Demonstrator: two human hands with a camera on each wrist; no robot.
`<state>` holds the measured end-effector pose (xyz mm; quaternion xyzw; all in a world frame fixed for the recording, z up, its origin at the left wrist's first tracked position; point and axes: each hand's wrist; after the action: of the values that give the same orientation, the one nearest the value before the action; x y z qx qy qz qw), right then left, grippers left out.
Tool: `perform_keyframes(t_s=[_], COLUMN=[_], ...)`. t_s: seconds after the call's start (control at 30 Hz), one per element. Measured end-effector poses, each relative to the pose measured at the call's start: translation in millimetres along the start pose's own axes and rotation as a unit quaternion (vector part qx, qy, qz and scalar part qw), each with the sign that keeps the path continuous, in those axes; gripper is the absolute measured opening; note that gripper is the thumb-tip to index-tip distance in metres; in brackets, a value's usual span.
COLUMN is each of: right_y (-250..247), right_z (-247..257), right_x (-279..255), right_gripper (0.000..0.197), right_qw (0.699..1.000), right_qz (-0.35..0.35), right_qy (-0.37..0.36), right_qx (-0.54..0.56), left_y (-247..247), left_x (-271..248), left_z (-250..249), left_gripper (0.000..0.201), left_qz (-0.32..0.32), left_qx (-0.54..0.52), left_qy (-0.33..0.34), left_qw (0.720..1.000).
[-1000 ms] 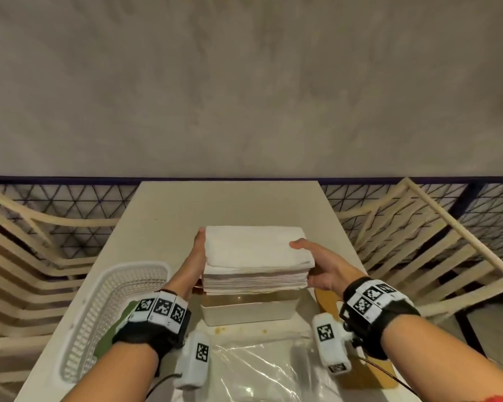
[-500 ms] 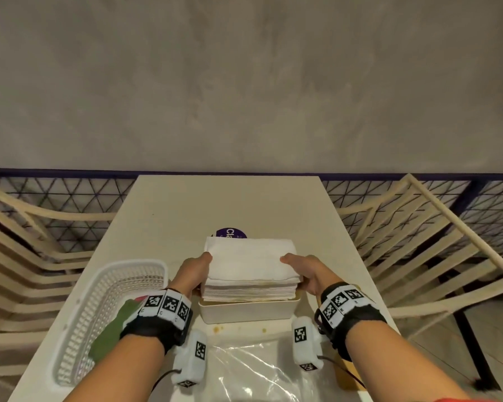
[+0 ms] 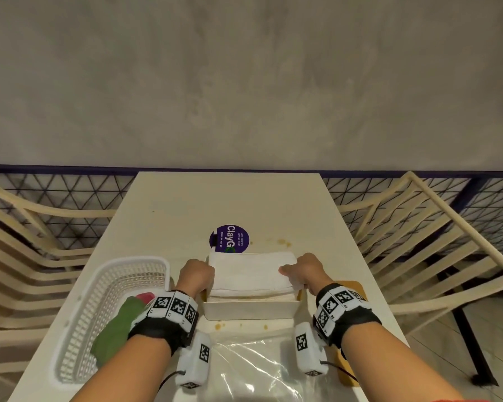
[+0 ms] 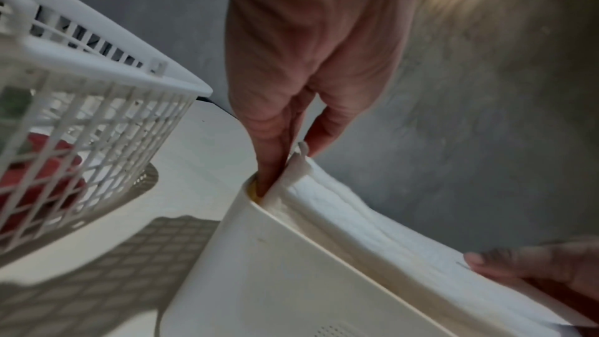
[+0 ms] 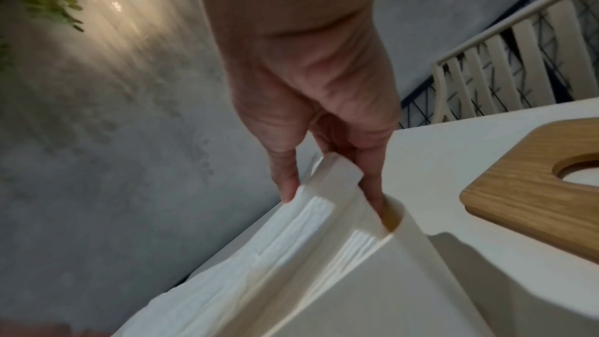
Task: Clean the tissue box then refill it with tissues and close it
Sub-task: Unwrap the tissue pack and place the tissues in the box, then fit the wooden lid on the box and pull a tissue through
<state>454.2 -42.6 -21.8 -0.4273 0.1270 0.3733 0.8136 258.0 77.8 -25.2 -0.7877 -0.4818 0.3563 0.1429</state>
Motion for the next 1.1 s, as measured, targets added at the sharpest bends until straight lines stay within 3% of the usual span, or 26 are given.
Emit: perform_keyframes(t_s=[0.2, 0.27, 0.3, 0.4, 0.5, 0.57, 0.67, 0.73, 0.87, 1.1], right_y=[-5.7, -10.2, -13.6, -14.4, 6.0, 27.0, 38.1, 30.0, 23.8, 41.0], right_z=[-0.6, 3.5, 7.0, 17.6, 31.1, 27.7, 7.0, -3.6, -3.4, -5.1], right_x=[-2.8, -4.4, -8.4, -9.6, -16.5, -19.6, -13.5, -4.6, -1.3, -1.7], right_gripper=[0.042, 0.024, 0.012, 0.031, 0.032, 0.031, 0.029, 0.033, 0.024, 0.04], right_qw=[0.996, 0.991, 0.986, 0.967, 0.943, 0.922, 0.887, 0.894, 0.904, 0.877], right_qz=[-0.011, -0.035, -0.054, -0.101, -0.073, -0.024, 0.022, 0.016, -0.001, 0.002], right_qy=[-0.026, -0.046, -0.066, -0.133, -0.241, -0.279, -0.265, -0.227, -0.208, -0.176], right_qx=[-0.09, -0.123, -0.145, -0.193, -0.219, -0.266, -0.377, -0.385, -0.374, -0.447], left_y=[1.3, 1.7, 0.9, 4.0, 21.1, 34.6, 37.6, 27.9, 20.0, 36.6], left_x=[0.4, -6.1, -10.7, -13.4, -9.8, -8.5, 4.1, 12.6, 13.0, 6.6], left_z=[0.0, -2.4, -4.9, -13.3, -24.6, -21.8, -2.0, 6.1, 6.8, 10.2], left_gripper=[0.016, 0.011, 0.014, 0.038, 0.04, 0.039, 0.05, 0.045, 0.027, 0.042], left_qz=[0.024, 0.01, -0.011, -0.077, -0.005, 0.06, 0.115, 0.101, 0.107, 0.069], left_qx=[0.088, 0.1, 0.121, 0.195, 0.141, 0.186, 0.322, 0.384, 0.424, 0.463], left_qy=[0.03, 0.045, 0.065, 0.173, 0.279, 0.302, 0.27, 0.25, 0.236, 0.234], left_qw=[0.995, 0.994, 0.99, 0.962, 0.95, 0.933, 0.9, 0.883, 0.868, 0.852])
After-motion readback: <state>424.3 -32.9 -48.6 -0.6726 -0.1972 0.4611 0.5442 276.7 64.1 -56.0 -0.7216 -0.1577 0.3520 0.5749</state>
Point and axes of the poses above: each hand's wrist, its own x-axis towards the middle knuckle, its own y-axis out of the palm, z = x × y, and after that the axes turned 2 degrees about y, right-handed
